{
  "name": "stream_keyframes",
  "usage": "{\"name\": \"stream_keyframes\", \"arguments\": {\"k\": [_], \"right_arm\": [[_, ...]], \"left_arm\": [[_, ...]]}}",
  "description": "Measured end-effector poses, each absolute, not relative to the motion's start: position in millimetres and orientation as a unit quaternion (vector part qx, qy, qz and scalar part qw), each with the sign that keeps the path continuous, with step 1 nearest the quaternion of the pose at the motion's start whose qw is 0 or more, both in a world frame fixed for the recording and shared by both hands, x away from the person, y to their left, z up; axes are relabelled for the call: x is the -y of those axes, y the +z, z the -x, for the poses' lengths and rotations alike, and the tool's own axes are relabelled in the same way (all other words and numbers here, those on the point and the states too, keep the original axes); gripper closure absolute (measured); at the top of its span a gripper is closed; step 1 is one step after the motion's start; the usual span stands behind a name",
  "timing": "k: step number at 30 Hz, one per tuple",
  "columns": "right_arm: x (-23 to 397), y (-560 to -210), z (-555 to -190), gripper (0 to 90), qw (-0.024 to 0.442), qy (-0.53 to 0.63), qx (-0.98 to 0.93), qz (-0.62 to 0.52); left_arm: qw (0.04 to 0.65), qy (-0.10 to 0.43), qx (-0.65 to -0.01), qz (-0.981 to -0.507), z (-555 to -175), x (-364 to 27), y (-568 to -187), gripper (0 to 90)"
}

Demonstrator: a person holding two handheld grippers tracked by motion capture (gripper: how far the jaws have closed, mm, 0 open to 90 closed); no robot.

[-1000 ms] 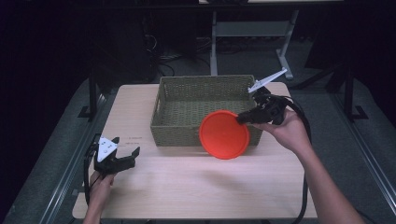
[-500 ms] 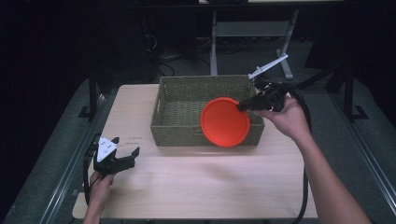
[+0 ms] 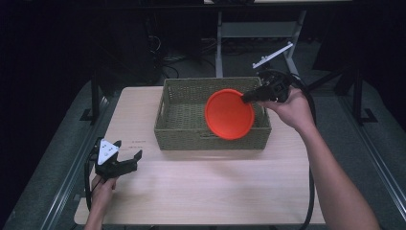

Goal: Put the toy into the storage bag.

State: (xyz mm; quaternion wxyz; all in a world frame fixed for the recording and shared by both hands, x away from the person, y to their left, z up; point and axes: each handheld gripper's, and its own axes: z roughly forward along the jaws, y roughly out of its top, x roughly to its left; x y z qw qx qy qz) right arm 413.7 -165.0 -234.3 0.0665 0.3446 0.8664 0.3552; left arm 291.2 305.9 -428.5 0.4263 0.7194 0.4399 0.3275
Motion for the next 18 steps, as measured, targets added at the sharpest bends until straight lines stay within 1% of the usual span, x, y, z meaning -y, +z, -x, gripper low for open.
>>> {"name": "stream_keyframes", "arguments": {"k": [11,18], "right_arm": [[165.9,-228.6,-436.5,82.2,0.071,0.355,-0.856,-0.37],[163.0,-229.8,-450.5,82.2,0.087,0.346,-0.848,-0.392]], "left_arm": [[0.43,0.328,-0.439,-0.718,-289.6,-307.6,-427.9,14.1],[0.43,0.328,-0.436,-0.719,-289.5,-306.4,-428.9,14.1]]}}
